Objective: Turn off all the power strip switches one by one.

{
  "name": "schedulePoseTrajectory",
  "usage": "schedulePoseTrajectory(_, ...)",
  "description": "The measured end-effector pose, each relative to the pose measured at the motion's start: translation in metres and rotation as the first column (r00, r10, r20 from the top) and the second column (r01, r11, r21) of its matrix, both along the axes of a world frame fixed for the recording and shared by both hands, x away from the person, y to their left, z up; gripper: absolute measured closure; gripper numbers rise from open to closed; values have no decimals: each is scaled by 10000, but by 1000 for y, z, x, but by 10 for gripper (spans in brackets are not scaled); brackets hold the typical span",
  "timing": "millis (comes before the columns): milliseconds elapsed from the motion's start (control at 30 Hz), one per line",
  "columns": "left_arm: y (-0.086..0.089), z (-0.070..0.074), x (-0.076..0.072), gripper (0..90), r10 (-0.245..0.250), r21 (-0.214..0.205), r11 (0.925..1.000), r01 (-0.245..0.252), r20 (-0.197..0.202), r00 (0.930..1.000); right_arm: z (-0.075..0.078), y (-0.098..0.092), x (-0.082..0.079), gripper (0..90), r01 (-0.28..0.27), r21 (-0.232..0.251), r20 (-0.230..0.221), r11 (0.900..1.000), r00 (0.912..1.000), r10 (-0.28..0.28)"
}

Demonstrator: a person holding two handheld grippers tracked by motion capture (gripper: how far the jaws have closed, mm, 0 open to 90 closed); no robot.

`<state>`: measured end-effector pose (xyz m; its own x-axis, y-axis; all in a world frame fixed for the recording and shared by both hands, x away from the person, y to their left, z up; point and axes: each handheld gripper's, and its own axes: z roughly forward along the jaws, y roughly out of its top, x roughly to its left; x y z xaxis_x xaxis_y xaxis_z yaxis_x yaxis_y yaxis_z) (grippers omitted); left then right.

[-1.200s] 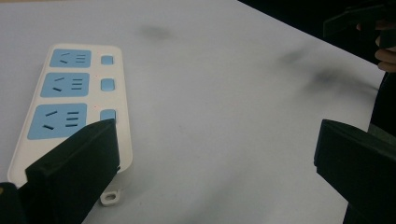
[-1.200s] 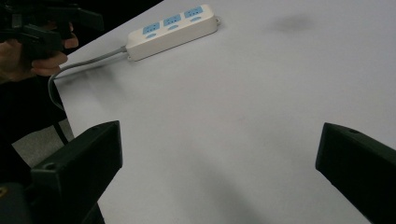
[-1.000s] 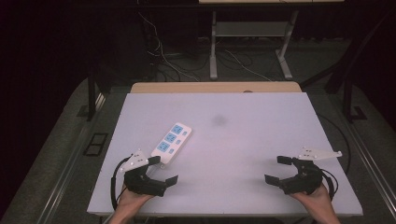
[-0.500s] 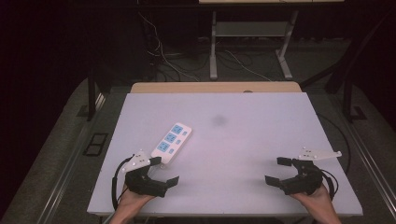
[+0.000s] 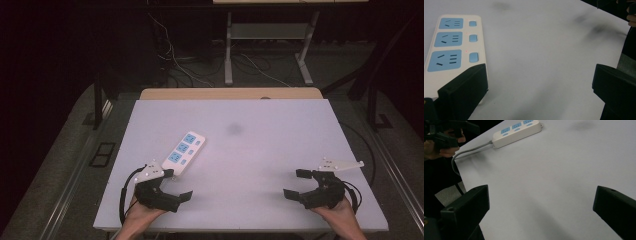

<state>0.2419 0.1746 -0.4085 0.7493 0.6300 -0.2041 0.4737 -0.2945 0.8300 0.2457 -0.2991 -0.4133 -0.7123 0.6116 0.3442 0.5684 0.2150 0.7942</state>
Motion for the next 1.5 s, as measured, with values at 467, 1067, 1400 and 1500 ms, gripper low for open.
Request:
schedulePoseTrajectory(467, -6, 18, 12, 0, -477, 727, 9961, 495, -265, 9985, -1, 1, 1, 3, -46, -24, -112, 10000, 9999, 45)
schedulePoseTrajectory(1067, 3, 34, 34, 0, -457, 1194, 9916, 502, -397, 9982, -2, 0, 2, 4, -52, -50, -131, 10000, 9999, 51)
schedulePoseTrajectory(1400, 2, 39, 48, 0, -499, 1351, 9892, 561, -492, 9975, 0, -3, 2, 3, 93, 7, -114, 10000, 9999, -93)
schedulePoseTrajectory(1500, 3, 40, 52, 0, -474, 1427, 9883, 543, -515, 9975, 0, -5, 2, 3, 99, 45, -85, 9999, 9999, -98)
